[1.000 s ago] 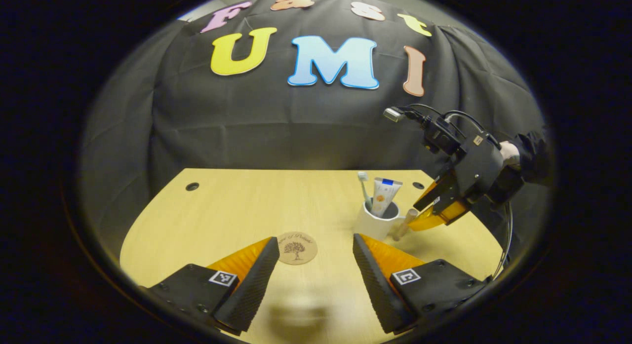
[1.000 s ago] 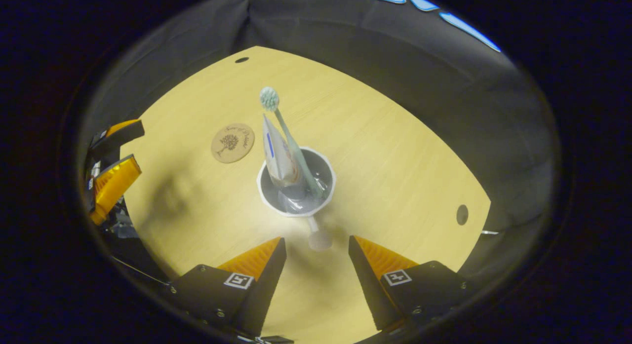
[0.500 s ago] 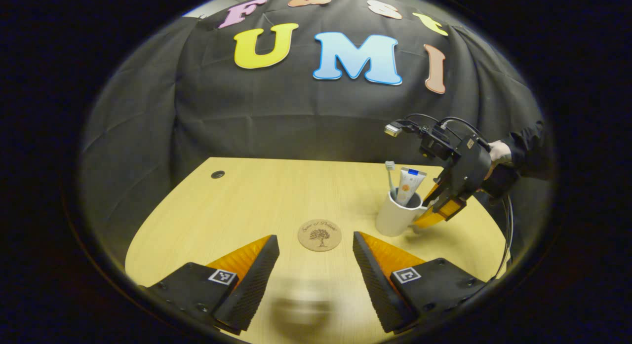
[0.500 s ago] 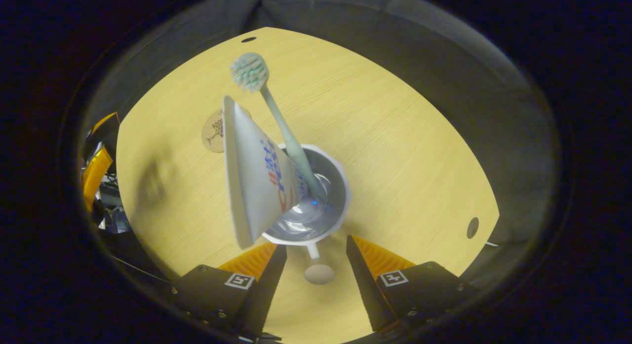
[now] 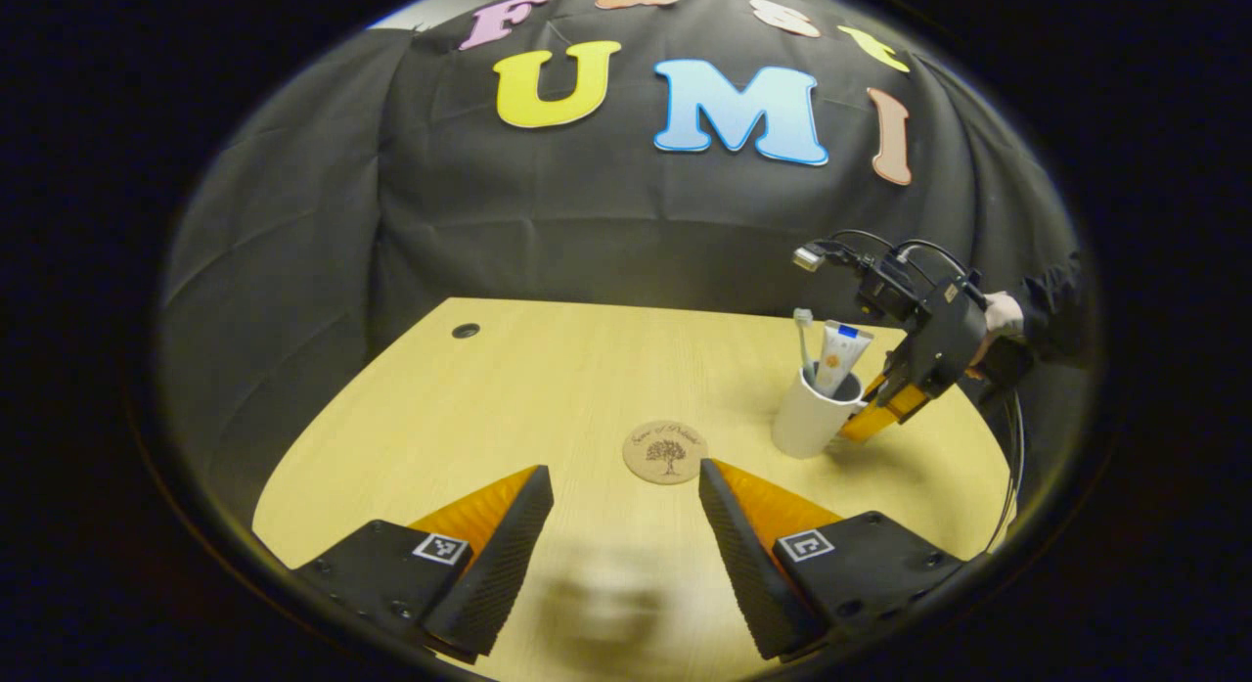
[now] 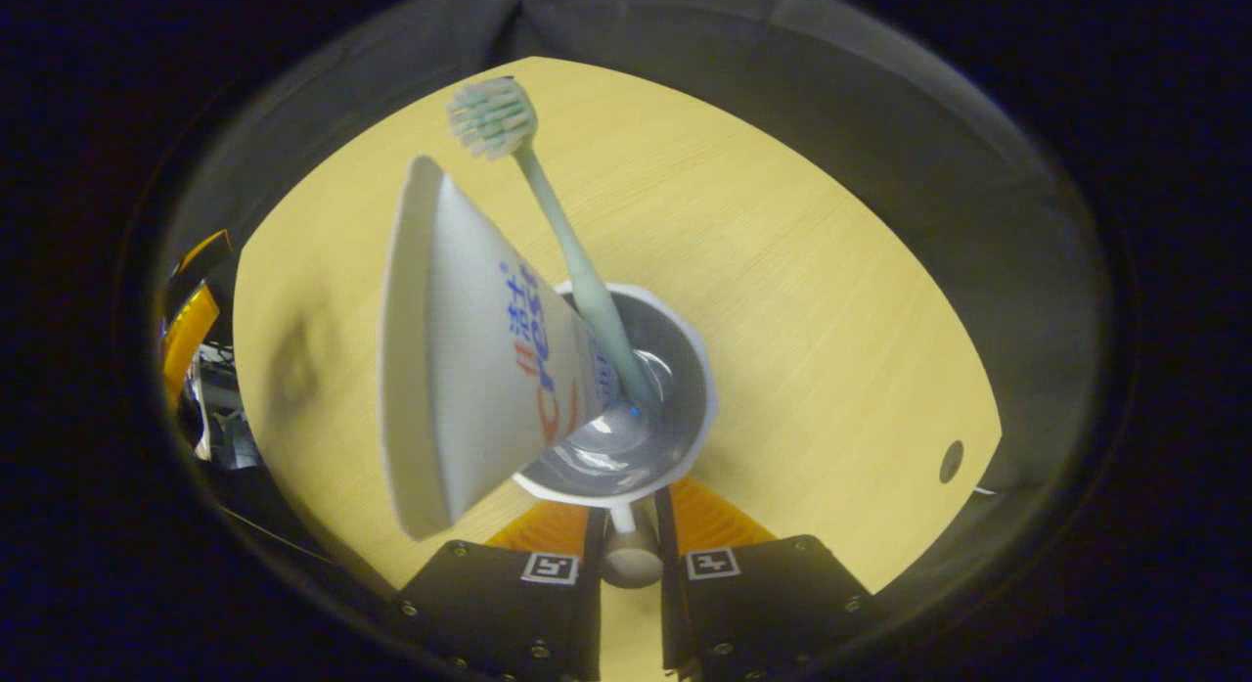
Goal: Put the toothbrush and toothpaste on the desktop into the cup, then pick up the cup and place it on the coaster on the desktop.
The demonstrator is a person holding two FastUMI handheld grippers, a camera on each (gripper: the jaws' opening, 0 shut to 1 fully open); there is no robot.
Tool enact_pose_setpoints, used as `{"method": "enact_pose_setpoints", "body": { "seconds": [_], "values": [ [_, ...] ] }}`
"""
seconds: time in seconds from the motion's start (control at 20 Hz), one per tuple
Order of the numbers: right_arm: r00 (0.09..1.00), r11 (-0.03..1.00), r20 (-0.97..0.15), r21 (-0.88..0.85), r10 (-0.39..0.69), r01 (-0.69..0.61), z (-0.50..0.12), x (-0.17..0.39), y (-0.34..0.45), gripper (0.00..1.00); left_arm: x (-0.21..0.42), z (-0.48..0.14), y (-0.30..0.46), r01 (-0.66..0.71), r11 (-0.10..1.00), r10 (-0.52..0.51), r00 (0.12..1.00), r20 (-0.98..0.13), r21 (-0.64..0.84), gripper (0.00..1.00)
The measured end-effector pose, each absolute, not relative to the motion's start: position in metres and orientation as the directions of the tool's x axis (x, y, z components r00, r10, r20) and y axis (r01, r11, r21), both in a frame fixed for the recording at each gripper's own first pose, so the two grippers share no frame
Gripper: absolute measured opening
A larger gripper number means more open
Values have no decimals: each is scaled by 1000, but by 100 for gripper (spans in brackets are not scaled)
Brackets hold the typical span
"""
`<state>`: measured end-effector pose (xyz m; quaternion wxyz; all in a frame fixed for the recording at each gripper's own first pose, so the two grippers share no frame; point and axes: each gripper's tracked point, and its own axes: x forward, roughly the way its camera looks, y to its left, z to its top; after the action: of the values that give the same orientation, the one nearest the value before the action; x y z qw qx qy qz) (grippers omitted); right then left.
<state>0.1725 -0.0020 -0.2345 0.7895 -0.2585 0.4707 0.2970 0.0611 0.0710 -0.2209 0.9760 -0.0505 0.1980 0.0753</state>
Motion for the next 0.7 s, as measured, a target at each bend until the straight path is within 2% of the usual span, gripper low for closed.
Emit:
{"method": "enact_pose_setpoints", "body": {
  "seconds": [0.05,0.15,0.7],
  "values": [
    [385,690,-893,-125,235,-713,-236,171,1,29,62,-221,68,-165,984,126,910,-396,-67,99],
    [401,695,-883,-128,245,-707,-239,170,1,22,64,-220,65,-157,986,121,910,-396,-59,99],
    [402,722,-853,-45,332,-690,-226,145,32,21,60,-218,50,-107,993,82,915,-395,-41,98]
  ]
}}
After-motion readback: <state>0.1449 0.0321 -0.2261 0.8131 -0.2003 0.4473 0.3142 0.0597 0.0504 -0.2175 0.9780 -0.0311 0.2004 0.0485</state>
